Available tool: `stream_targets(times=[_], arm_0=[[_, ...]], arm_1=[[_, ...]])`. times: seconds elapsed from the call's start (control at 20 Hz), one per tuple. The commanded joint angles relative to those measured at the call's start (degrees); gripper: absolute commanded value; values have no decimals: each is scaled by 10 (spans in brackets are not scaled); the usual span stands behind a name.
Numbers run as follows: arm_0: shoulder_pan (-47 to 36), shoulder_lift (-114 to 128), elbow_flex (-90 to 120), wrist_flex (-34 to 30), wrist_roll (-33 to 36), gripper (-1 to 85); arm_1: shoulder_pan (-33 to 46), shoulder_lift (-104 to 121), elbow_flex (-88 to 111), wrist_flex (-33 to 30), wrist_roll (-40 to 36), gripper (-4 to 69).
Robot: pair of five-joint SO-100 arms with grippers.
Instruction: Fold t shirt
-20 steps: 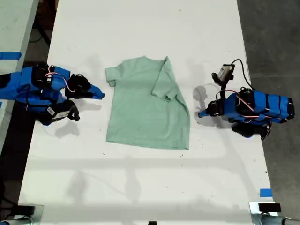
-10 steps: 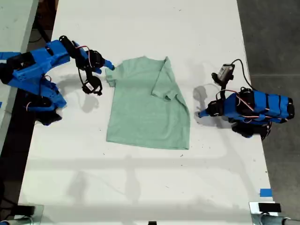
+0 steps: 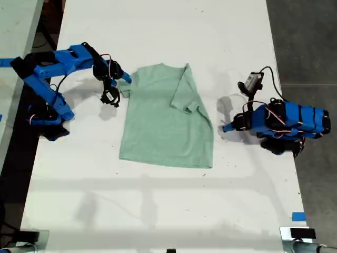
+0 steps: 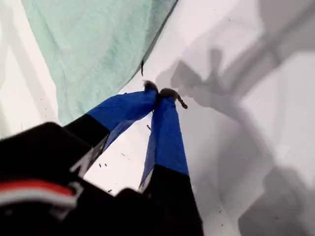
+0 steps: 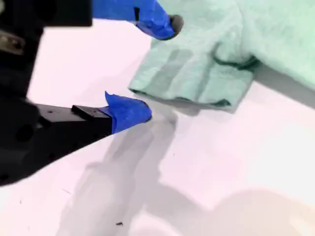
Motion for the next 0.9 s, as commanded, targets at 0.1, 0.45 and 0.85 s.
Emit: stream_targets(times=[0.1, 0.45, 0.85], arm_0=[[9, -45, 17, -67, -35, 233], [28, -1, 12, -40, -106, -1], [149, 86, -171, 1, -53, -1]], arm_1=[[-6, 6, 31, -7, -4, 21], [-5, 6, 31, -8, -4, 22], [-5, 6, 31, -8, -4, 22]])
